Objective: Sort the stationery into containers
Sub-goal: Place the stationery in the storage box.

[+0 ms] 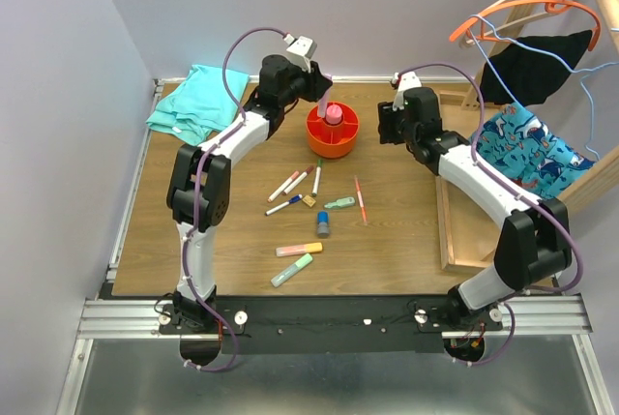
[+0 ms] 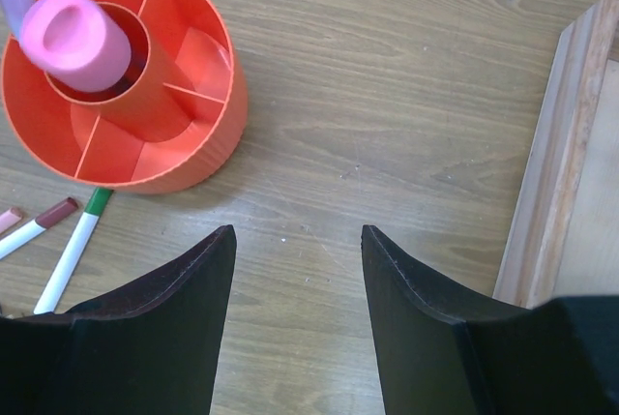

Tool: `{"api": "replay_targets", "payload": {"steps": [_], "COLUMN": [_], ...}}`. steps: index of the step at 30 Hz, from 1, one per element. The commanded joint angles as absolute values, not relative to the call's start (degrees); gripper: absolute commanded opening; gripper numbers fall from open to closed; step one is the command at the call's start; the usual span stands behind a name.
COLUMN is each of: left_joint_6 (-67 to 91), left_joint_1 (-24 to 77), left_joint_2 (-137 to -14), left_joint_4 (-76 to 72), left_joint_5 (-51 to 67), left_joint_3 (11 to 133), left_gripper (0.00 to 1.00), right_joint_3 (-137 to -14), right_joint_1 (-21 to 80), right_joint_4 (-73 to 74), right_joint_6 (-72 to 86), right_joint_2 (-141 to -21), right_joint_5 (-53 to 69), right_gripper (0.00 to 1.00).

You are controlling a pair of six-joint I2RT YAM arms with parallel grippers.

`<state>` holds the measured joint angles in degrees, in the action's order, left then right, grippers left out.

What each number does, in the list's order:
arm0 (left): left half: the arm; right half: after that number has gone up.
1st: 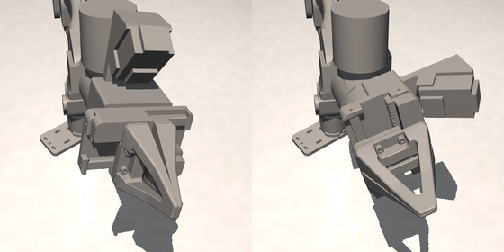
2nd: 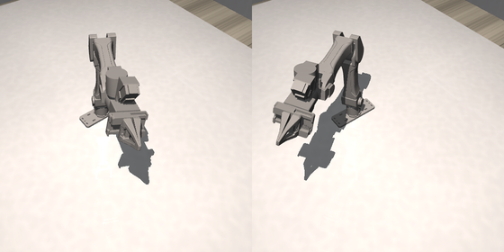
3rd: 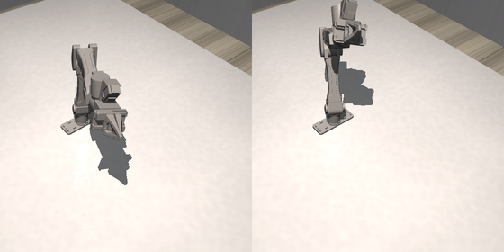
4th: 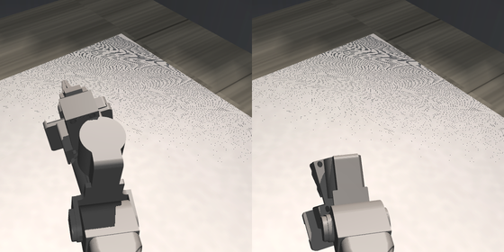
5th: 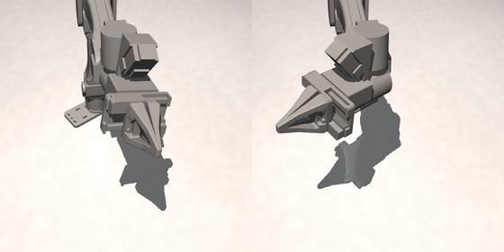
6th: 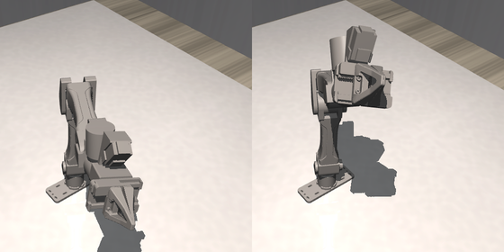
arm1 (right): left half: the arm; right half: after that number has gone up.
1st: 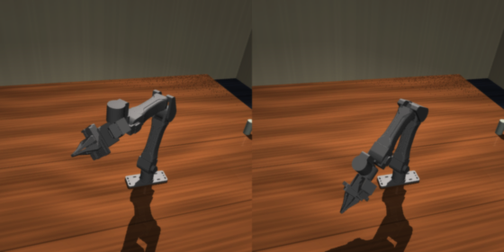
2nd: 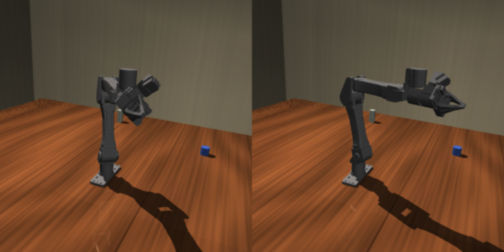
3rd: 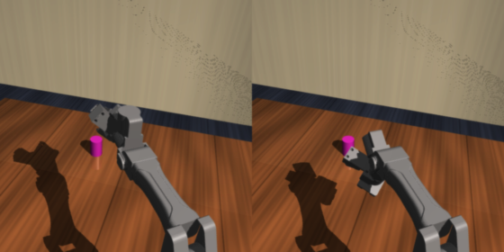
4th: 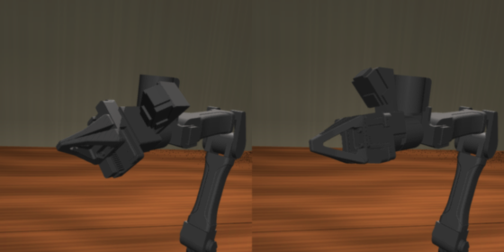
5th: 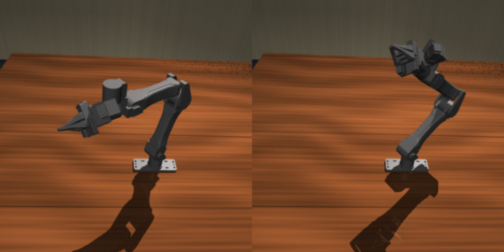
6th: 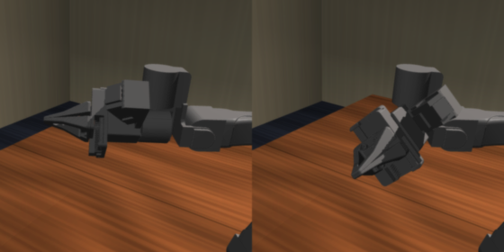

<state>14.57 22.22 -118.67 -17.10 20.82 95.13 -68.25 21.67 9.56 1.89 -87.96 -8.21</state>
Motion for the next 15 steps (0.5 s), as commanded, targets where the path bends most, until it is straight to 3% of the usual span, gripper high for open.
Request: {"api": "replay_targets", "payload": {"steps": [1,15], "left_joint_6": [12.48,9.84], "left_joint_1": [21.71,20.57], "left_joint_2": [-120.32,-125.33], "left_joint_4": [-18.98,-21.53], "left_joint_5": [18.63,16.35], "left_joint_3": [97.73,99.58], "left_gripper": [0.23,0.25], "right_joint_3": [-70.49,-74.79], "right_joint_1": [21.45,21.45], "right_joint_4": [8.17,8.17], "right_joint_6": [2.2,2.9], "right_joint_2": [-89.56,-94.83], "right_joint_5": [-9.23,-8.18], "right_gripper": [0.63,0.63]}}
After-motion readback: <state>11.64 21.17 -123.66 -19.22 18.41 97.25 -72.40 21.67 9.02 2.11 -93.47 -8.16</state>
